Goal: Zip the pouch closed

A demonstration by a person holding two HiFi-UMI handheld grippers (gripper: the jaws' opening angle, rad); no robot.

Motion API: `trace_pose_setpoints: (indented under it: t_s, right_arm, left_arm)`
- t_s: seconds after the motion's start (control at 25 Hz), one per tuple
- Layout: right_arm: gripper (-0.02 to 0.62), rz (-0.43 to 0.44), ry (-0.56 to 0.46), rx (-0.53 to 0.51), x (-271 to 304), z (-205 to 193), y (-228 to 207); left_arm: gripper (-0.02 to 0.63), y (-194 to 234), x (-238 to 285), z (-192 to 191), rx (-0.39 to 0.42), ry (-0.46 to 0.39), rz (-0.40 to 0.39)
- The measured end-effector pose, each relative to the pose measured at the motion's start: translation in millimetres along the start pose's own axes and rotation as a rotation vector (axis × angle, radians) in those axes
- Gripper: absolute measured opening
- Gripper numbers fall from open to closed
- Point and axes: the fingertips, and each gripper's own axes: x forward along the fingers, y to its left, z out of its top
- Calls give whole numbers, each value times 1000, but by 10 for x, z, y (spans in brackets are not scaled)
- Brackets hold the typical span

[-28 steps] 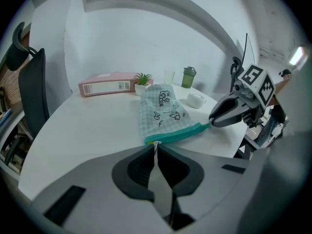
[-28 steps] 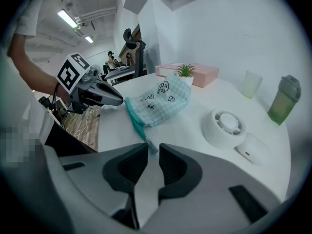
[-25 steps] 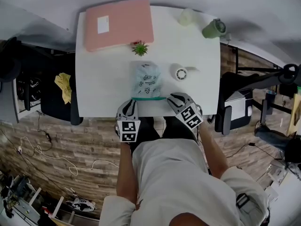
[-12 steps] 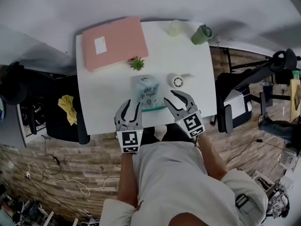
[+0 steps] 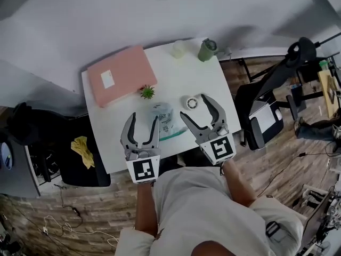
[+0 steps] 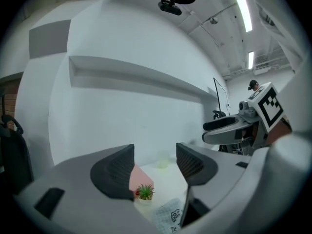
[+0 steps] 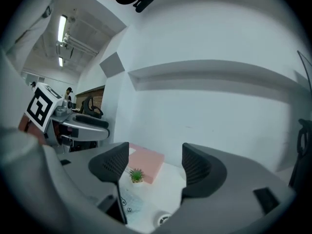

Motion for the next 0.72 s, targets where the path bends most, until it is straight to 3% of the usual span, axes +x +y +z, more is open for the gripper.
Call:
trace_pose_setpoints:
  t_s: [0.2, 0.48, 0.72]
  right_arm:
    - [328, 10, -25, 5, -260, 105, -43]
    - [327, 74, -67, -25, -659, 223, -92]
    - [324, 82, -110, 7, -1027, 235, -135]
  left_arm:
    - [269, -110, -181, 205, 13, -17, 63]
    - [270, -383, -443, 353, 144, -12, 151]
    - [273, -752, -703, 415, 138, 0, 200]
